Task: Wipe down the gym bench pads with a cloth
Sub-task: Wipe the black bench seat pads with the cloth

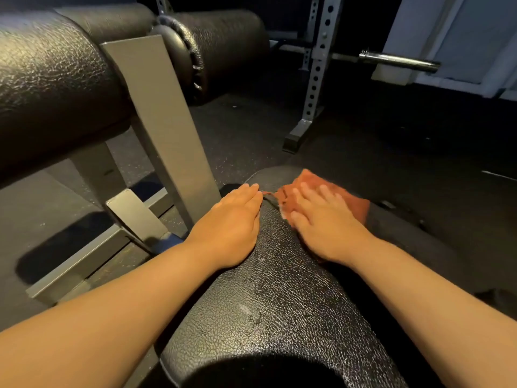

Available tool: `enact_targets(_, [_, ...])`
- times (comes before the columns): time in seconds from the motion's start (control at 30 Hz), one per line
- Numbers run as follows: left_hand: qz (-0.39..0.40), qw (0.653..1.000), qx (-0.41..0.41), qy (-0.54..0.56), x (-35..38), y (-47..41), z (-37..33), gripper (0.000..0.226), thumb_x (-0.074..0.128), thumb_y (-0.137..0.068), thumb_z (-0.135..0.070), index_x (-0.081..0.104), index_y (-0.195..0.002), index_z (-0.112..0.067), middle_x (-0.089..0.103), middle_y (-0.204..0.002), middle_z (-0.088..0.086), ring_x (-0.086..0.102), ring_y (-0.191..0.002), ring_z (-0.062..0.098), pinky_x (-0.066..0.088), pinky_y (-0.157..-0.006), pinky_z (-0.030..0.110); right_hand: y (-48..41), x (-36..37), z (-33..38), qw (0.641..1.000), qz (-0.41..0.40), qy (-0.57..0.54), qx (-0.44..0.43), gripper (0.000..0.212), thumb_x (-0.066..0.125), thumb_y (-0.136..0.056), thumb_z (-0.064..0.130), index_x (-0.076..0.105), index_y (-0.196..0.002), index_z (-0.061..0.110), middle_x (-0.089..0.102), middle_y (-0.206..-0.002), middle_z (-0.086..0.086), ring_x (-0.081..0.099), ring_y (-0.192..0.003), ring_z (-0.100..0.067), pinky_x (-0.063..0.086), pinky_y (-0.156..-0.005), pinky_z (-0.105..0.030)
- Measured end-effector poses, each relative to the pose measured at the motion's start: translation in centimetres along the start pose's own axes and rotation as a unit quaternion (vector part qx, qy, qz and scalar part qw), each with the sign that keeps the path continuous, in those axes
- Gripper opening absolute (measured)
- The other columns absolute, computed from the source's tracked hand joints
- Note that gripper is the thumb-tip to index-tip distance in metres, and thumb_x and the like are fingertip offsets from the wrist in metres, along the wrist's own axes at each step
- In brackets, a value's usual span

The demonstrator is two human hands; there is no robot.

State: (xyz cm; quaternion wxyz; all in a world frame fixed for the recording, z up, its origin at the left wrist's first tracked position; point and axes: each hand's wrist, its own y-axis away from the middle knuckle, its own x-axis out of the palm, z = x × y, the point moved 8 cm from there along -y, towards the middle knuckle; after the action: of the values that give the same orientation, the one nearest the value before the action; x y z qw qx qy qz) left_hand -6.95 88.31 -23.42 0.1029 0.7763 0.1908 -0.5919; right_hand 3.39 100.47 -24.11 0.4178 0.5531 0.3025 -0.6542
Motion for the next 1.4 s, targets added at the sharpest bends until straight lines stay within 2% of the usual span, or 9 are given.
enact_targets(0.17, [0.007, 1.0, -0.003, 0.023, 0.1, -0.1, 0.2, 0.056, 0.03, -0.104, -0.022, 0.017, -0.159, -0.019, 0.009, -0.167, -0.005, 0.004, -0.153, 0.014, 0.01, -0.125, 0.035, 3.4, -0.3, 2.8, 0.993, -0.01, -0.034, -0.114, 0.057, 0.033, -0.106, 0.045, 0.022, -0.159, 0.03, 0.009, -0.167, 0.013, 0.0, -0.154, -0.013, 0.001, -0.126, -0.04])
enact_targets(0.37, [-0.031, 0.999, 0.015, 0.008, -0.6, -0.1, -0.3, 0.048, 0.032, -0.106, -0.026, 0.037, -0.152, -0.013, 0.028, -0.161, 0.0, 0.021, -0.15, 0.018, 0.016, -0.123, 0.03, -1.1, 0.4, -0.7, 0.999, 0.029, 0.032, 0.025, 0.059, 0.014, -0.102, 0.058, 0.007, -0.158, 0.039, -0.004, -0.168, 0.001, -0.007, -0.154, -0.036, -0.004, -0.121, -0.054])
enact_targets(0.57, [-0.018, 1.0, 0.017, 0.002, -0.4, -0.2, -0.1, 0.052, 0.031, -0.106, -0.027, 0.026, -0.156, -0.014, 0.019, -0.165, 0.001, 0.013, -0.152, 0.018, 0.011, -0.124, 0.03, 6.3, 0.5, 0.7, 0.986, 0.033, -0.016, -0.16, 0.065, 0.007, -0.091, 0.072, 0.013, -0.153, 0.052, -0.004, -0.164, 0.023, -0.013, -0.151, -0.004, -0.007, -0.123, -0.033])
enact_targets(0.77, [-0.013, 1.0, 0.002, 0.017, -0.7, 0.0, -0.3, 0.052, 0.032, -0.107, -0.027, 0.027, -0.157, -0.015, 0.018, -0.165, 0.0, 0.012, -0.153, 0.016, 0.008, -0.122, 0.028, 3.0, 0.8, 0.0, 0.999, 0.001, 0.032, 0.037, 0.068, 0.007, -0.098, 0.058, 0.008, -0.16, 0.03, -0.001, -0.169, 0.001, -0.004, -0.155, -0.027, -0.001, -0.123, -0.048])
enact_targets(0.97, [-0.017, 0.999, 0.032, 0.013, -1.0, 1.9, -0.9, 0.048, 0.038, -0.104, -0.021, 0.039, -0.151, -0.015, 0.028, -0.162, -0.001, 0.02, -0.151, 0.017, 0.02, -0.123, 0.038, 12.2, 1.5, 5.2, 0.986, 0.034, -0.023, -0.161, 0.062, 0.017, -0.098, 0.065, 0.014, -0.156, 0.046, 0.001, -0.165, 0.023, -0.01, -0.153, -0.007, -0.006, -0.123, -0.036])
enact_targets(1.07, [-0.01, 0.999, 0.035, 0.012, -1.0, 3.3, -1.2, 0.048, 0.037, -0.105, -0.022, 0.036, -0.153, -0.016, 0.026, -0.163, -0.001, 0.019, -0.152, 0.017, 0.014, -0.124, 0.036, 12.3, 0.6, 0.2, 0.997, 0.013, -0.015, -0.072, 0.067, 0.013, -0.09, 0.076, 0.012, -0.153, 0.053, -0.002, -0.162, 0.028, -0.006, -0.154, -0.007, -0.001, -0.125, -0.041])
enact_targets(1.17, [-0.004, 0.998, 0.027, 0.052, -0.8, 4.9, -1.2, 0.048, 0.038, -0.106, -0.02, 0.035, -0.154, -0.017, 0.026, -0.162, -0.004, 0.02, -0.151, 0.015, 0.011, -0.125, 0.033, 11.7, 1.3, 0.7, 0.998, -0.014, 0.025, 0.048, 0.08, -0.004, -0.085, 0.066, 0.008, -0.159, 0.036, 0.0, -0.168, 0.008, -0.005, -0.155, -0.023, -0.001, -0.125, -0.047])
enact_targets(1.3, [-0.048, 0.982, -0.009, 0.181, -1.8, 7.0, -0.7, 0.042, 0.044, -0.102, -0.007, 0.05, -0.144, -0.012, 0.044, -0.153, 0.002, 0.041, -0.139, 0.017, 0.025, -0.117, 0.025, 13.6, 3.3, 11.2, 0.996, -0.014, -0.005, -0.084, 0.071, 0.008, -0.096, 0.054, 0.022, -0.159, 0.025, 0.011, -0.168, -0.001, 0.003, -0.155, -0.029, 0.004, -0.125, -0.05])
enact_targets(1.4, [-0.057, 0.975, -0.021, 0.216, -2.5, 8.3, -0.4, 0.041, 0.047, -0.102, -0.007, 0.054, -0.141, -0.013, 0.05, -0.147, 0.001, 0.041, -0.138, 0.011, 0.023, -0.113, 0.016, 14.5, 3.1, 12.1, 0.983, 0.02, -0.013, -0.184, 0.064, 0.017, -0.099, 0.055, 0.026, -0.157, 0.03, 0.012, -0.168, 0.006, 0.001, -0.155, -0.021, 0.002, -0.125, -0.045])
